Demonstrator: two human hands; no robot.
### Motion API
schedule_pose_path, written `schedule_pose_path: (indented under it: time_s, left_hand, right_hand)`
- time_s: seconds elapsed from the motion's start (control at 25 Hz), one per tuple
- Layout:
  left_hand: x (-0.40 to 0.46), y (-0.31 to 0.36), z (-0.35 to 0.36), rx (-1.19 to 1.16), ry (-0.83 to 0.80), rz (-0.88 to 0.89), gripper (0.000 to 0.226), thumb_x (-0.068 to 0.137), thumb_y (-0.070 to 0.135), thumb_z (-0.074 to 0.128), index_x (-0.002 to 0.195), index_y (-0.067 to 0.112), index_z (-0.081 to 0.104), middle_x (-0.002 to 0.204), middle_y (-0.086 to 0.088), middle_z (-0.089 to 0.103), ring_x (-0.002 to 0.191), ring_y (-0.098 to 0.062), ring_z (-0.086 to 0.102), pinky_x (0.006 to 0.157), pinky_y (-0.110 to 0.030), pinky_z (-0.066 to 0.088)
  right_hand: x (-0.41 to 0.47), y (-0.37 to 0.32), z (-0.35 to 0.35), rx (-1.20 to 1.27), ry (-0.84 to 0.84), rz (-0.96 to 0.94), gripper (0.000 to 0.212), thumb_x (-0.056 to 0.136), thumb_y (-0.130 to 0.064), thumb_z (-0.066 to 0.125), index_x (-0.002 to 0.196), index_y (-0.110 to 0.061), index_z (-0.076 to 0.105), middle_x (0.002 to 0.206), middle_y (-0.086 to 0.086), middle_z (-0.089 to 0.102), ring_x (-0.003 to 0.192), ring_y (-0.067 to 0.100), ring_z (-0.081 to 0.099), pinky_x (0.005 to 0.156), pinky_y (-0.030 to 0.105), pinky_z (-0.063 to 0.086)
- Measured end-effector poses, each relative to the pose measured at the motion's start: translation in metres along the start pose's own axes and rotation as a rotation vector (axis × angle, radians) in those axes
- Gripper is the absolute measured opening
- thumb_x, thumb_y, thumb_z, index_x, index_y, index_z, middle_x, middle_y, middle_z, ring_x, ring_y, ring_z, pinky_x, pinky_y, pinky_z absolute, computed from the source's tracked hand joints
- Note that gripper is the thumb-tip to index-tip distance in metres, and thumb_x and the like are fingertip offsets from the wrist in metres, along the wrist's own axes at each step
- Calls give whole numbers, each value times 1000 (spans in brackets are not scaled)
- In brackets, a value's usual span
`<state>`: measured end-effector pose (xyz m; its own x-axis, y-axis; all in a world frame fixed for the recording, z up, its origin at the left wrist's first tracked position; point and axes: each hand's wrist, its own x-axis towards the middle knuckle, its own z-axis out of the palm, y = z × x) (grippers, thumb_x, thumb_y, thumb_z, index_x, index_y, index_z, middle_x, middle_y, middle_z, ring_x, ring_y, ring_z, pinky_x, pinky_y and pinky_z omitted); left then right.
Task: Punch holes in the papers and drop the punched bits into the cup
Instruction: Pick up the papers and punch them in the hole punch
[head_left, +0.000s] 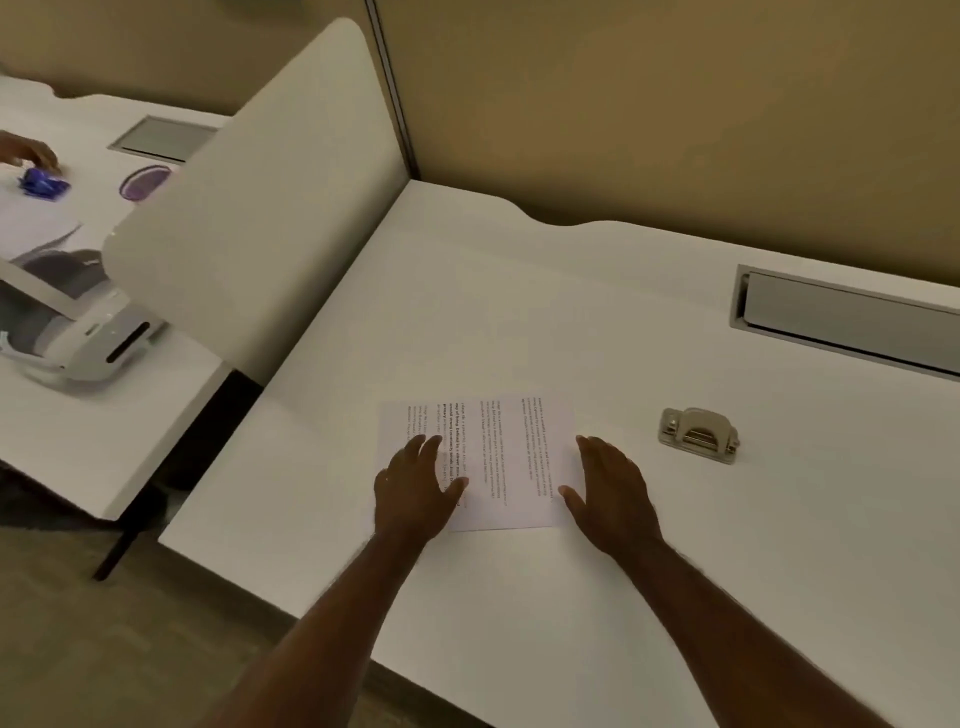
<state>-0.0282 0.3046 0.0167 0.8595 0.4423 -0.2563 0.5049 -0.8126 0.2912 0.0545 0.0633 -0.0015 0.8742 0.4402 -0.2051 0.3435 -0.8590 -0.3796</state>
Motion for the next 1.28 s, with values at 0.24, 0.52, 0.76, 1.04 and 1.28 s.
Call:
schedule_pose_path:
  time_s: [0.24, 0.52, 0.76, 1.04, 1.28]
  left_hand:
    - [22, -35, -1, -58, -8, -151, 80, 82, 52, 63, 146, 18, 29, 155, -8, 29, 136, -30, 36, 106, -50, 36]
    - [29, -38, 2, -214, 22, -334, 94, 69, 41, 80, 142, 15, 27, 146, -12, 28, 132, -33, 29, 102, -51, 36]
    - [37, -35, -3, -310, -2, -454, 91, 61, 34, 87, 129, 10, 32, 128, -14, 38, 124, -33, 36, 93, -53, 43]
    - [41, -30, -8, -220, -47, -501, 90, 61, 39, 86, 128, 10, 34, 128, -13, 46, 123, -32, 41, 96, -50, 42]
    - [40, -33, -5, -317, -13, -467, 91, 60, 34, 88, 134, 13, 38, 129, -11, 49, 123, -34, 43, 98, -51, 42]
  right_hand:
    - [30, -26, 5, -27, -55, 88, 73, 88, -41, 54, 145, -8, 21, 150, 12, 31, 135, 28, 32, 111, 43, 31]
    - [42, -57, 13, -16, -87, 316, 106, 75, -56, 66, 147, -10, 3, 144, 14, 28, 126, 33, 36, 95, 50, 42]
    - [55, -75, 12, 74, -72, 526, 123, 63, -46, 82, 146, -9, -1, 137, 21, 32, 124, 38, 37, 96, 52, 42]
    - [66, -79, 9, 136, -40, 656, 128, 50, -35, 91, 143, -10, 6, 134, 23, 37, 122, 39, 42, 97, 52, 41]
    - [67, -82, 9, 253, -42, 704, 95, 54, -29, 90, 123, -11, 27, 113, 12, 60, 106, 32, 58, 93, 47, 39]
